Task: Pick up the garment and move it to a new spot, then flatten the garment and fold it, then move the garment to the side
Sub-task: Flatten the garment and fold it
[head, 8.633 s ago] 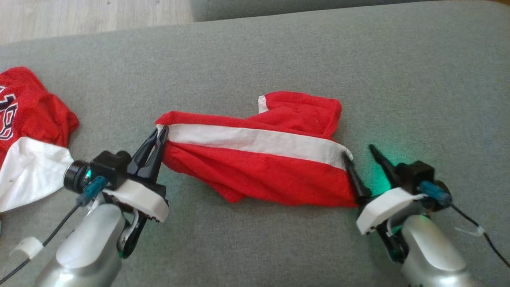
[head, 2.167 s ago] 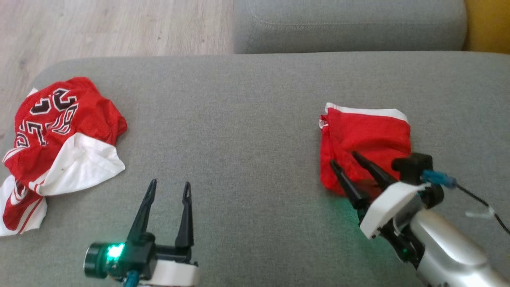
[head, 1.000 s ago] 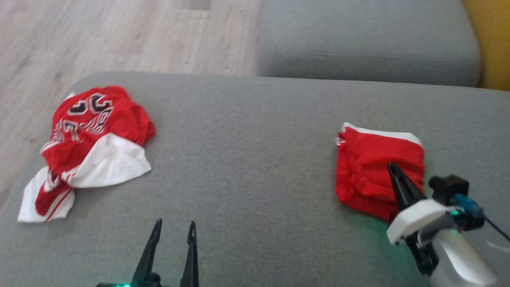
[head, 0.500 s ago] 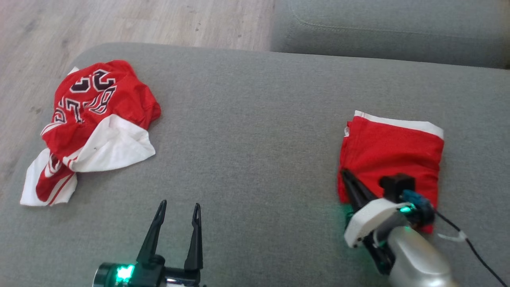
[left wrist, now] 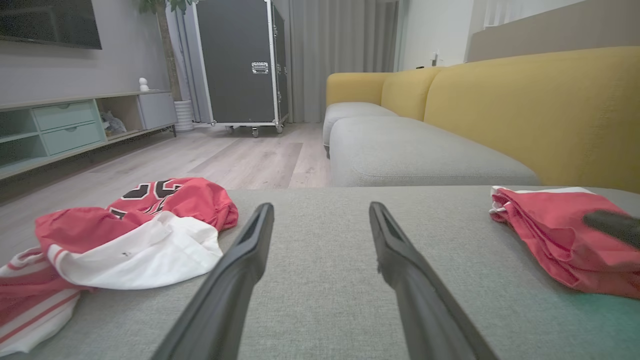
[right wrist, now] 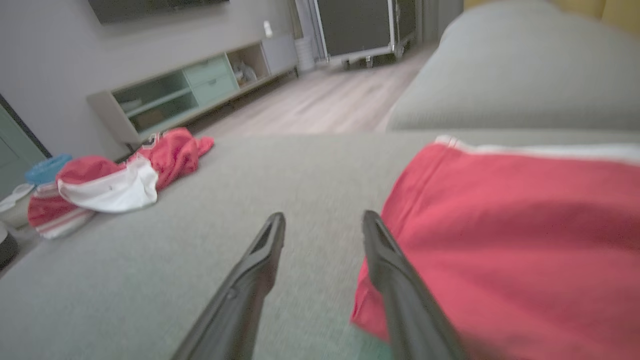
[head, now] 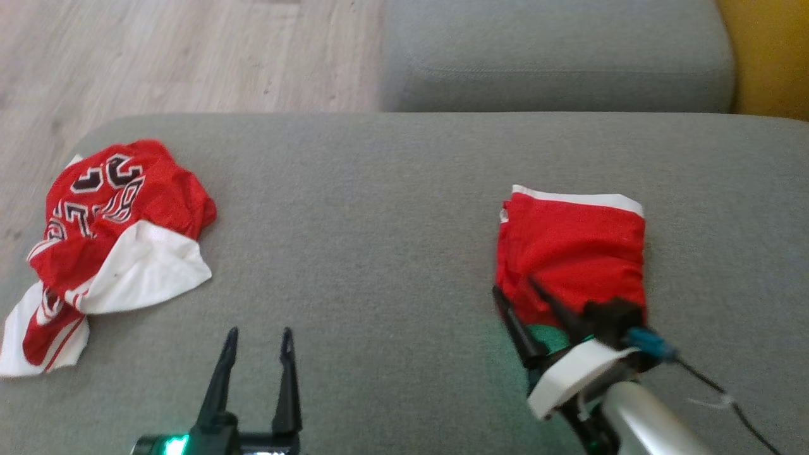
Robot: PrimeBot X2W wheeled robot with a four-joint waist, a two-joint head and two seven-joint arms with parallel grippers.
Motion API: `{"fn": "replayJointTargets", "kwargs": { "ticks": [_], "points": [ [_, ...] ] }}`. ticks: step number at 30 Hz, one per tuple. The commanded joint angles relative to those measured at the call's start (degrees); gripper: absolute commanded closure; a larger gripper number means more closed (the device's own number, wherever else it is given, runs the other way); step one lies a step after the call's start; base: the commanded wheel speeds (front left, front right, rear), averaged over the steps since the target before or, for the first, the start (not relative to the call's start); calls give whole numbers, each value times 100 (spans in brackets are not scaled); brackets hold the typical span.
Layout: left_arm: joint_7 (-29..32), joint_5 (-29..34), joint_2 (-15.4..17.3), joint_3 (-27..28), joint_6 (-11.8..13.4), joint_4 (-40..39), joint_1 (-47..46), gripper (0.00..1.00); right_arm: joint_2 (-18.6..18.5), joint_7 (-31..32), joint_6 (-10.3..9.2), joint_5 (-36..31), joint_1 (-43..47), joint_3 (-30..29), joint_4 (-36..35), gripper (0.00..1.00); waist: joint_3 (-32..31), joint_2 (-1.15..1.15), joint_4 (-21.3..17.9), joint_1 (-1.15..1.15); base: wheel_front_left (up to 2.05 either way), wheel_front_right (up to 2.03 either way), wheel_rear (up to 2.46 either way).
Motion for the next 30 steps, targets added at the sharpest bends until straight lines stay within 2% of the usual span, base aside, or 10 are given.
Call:
{"fn": "replayJointTargets", "kwargs": {
  "ticks": [1,4,5,9,13,19,30],
  "points": [
    [-29,-76,-38,270,66,-217,-60,0,-134,-78,-4,-137,167,-211,-549,0,-178,0,-214,0,0,0,0],
    [-29,-159,-38,378,103,-267,17,0,-276,-78,-4,-449,601,-805,-1267,0,-284,0,-354,0,0,0,0],
    [-29,-159,-38,378,103,-267,17,0,-276,-78,-4,-449,601,-805,-1267,0,-284,0,-354,0,0,0,0],
    [-29,-256,-38,486,145,-317,120,0,-323,-78,-4,-885,1285,-1618,-2004,0,-395,0,-494,0,0,0,0],
    [-29,-322,-38,544,199,-301,281,0,-298,-78,-4,-1134,1839,-2018,-2382,0,-486,0,-636,0,0,0,0],
    [-29,-323,-39,561,250,-283,434,0,-265,-78,-4,-1267,2129,-2164,-2571,0,-551,0,-757,0,0,0,0],
    [-29,-124,-39,623,200,-208,504,0,-303,-79,-4,-1207,2128,-2044,-2550,0,-607,0,-740,0,0,0,0]
  ]
}}
